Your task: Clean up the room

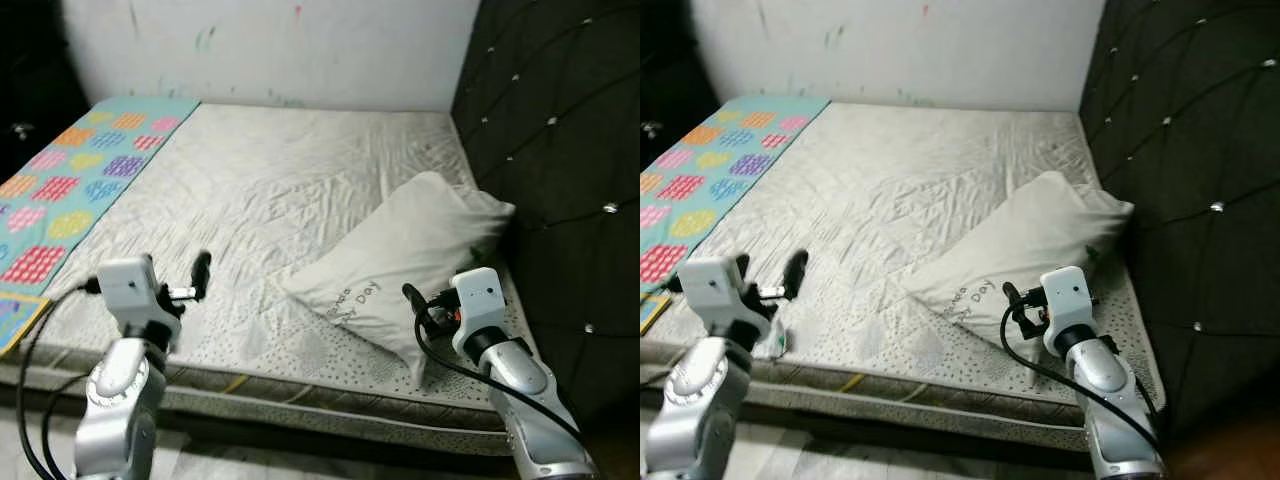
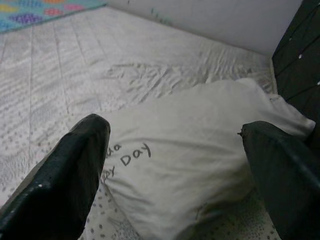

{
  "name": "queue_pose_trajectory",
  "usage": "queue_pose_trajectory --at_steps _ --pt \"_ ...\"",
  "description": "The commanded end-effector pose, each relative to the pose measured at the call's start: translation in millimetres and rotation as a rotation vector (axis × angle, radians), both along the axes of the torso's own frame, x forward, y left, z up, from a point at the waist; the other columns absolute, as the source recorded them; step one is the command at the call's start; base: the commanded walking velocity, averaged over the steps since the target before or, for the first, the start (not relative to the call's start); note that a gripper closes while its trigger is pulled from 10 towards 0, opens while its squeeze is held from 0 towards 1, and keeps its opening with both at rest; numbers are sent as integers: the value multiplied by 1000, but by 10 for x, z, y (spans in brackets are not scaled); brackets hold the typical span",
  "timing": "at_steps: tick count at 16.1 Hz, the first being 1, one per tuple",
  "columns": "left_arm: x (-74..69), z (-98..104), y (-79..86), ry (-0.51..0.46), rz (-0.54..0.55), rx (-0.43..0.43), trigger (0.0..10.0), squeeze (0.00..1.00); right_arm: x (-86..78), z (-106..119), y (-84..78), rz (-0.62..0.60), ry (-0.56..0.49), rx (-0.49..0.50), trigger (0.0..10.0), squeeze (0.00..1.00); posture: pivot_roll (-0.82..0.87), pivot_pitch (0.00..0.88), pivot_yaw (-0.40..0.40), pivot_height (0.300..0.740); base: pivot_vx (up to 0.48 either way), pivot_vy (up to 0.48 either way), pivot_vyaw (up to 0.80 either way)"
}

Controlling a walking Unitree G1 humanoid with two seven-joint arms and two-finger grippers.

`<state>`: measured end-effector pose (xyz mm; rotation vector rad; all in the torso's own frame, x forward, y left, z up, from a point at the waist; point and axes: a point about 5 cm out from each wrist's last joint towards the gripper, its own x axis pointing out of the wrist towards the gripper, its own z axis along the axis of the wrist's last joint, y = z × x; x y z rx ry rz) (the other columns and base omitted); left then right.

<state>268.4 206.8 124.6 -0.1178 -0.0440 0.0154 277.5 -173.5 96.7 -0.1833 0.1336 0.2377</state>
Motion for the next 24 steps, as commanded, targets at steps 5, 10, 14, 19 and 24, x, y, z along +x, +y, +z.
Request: queue_pose_trajectory --at_steps 5,10,14,19,24 --pt "-92 -126 56 47 12 -15 10000 0 72 99 129 18 -32 54 10000 0 -162 0 66 740 49 0 -160" --pt "-126 -190 -35 64 -15 -27 10000 0 51 119 134 25 -38 49 10000 0 -191 0 69 740 269 0 -320" --pt "-163 -214 -119 79 -38 -36 10000 0 31 120 108 10 -27 41 10000 0 -190 0 47 740 271 0 0" --pt "-252 -274 -174 103 -45 -49 10000 0 98 157 137 38 -31 22 10000 0 -186 0 35 740 277 0 0" --pt "-222 -286 -219 101 -41 -98 10000 0 137 192 160 46 -41 20 10000 0 -195 0 18 740 231 0 0"
